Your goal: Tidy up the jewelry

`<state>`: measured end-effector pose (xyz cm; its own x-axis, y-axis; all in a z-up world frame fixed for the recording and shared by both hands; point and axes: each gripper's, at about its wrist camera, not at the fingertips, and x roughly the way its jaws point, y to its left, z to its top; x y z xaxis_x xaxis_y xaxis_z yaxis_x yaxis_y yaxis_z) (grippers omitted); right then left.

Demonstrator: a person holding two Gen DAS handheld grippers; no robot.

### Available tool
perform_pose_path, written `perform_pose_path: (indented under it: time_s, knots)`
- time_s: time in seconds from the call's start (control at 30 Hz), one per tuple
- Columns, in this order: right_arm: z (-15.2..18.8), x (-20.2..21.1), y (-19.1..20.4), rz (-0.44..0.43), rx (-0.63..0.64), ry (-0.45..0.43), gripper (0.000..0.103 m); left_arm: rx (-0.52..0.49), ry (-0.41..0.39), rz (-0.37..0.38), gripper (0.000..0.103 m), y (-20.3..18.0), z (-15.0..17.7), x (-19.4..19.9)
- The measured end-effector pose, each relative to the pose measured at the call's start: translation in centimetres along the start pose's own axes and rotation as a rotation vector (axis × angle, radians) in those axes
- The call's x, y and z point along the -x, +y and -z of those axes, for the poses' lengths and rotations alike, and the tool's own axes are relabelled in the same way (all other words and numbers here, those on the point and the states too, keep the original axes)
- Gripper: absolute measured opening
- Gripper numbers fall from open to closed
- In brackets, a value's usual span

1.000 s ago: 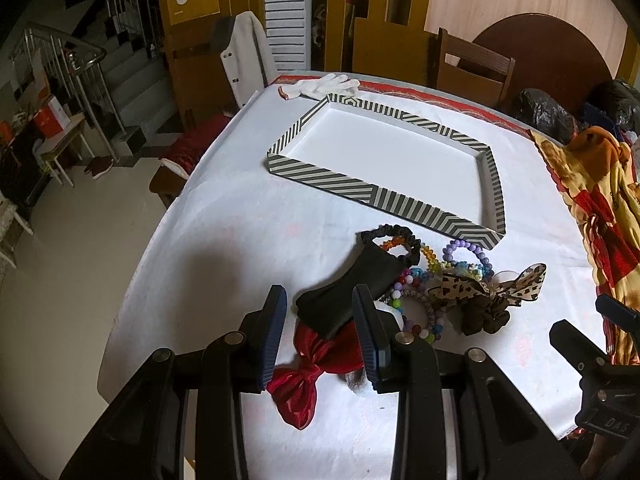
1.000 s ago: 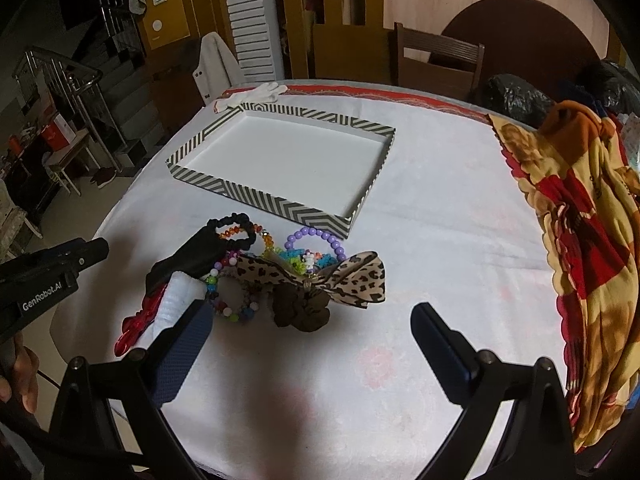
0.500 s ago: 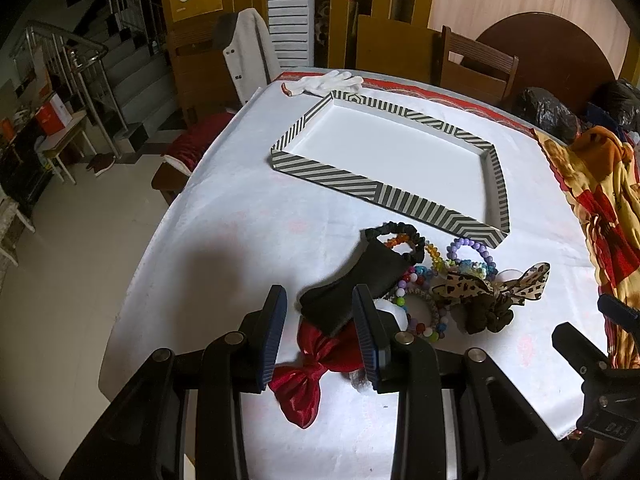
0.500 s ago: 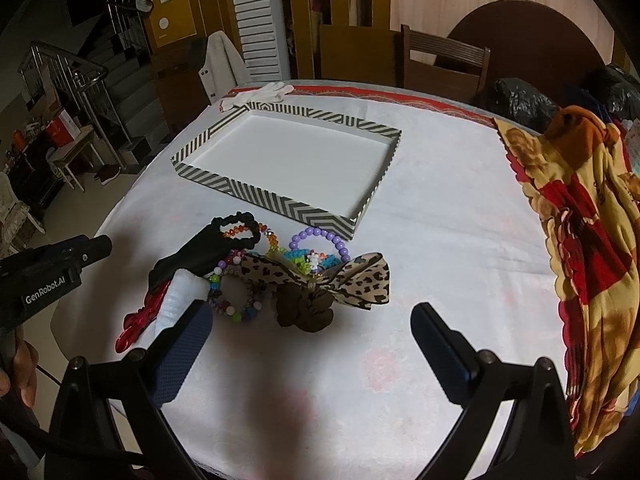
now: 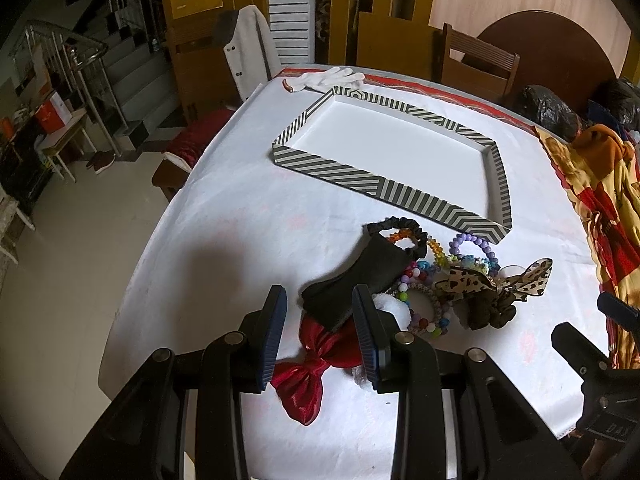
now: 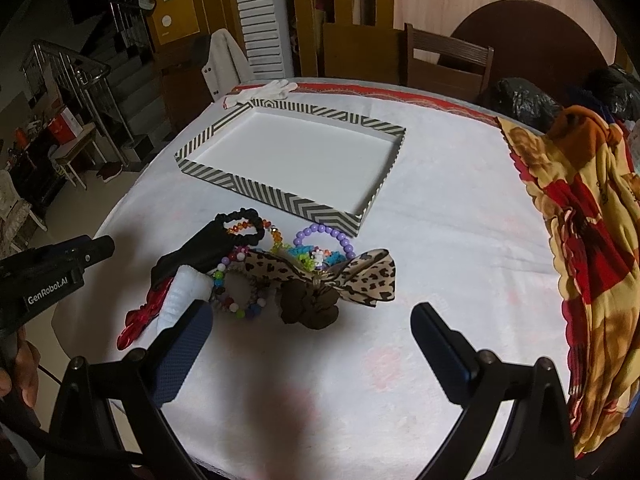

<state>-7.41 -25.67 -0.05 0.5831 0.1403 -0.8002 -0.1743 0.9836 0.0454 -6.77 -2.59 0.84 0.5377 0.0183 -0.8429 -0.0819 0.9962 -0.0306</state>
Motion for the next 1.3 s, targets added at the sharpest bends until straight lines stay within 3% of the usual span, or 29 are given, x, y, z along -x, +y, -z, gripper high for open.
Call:
perform_pose_path:
  time_s: [0.7,1.07,1.3]
  knots:
    - [0.3,-0.7,0.2,-0.002,0.000,0.028,0.101,0.016,0.020,0.006,0.042,1.0,0.2,-0.1]
    - [1.8,-1.7,-2.5,-0.068,-0.036,0.042,0.097,0.138,0.119,0.093,0.042,6.4,0.7,-1.1]
    - [4.0,-3.4,-5.4,-0.087,-0.086,0.098,0.085,0.043,0.220,0.181,0.042,5.1,3.7,-3.0]
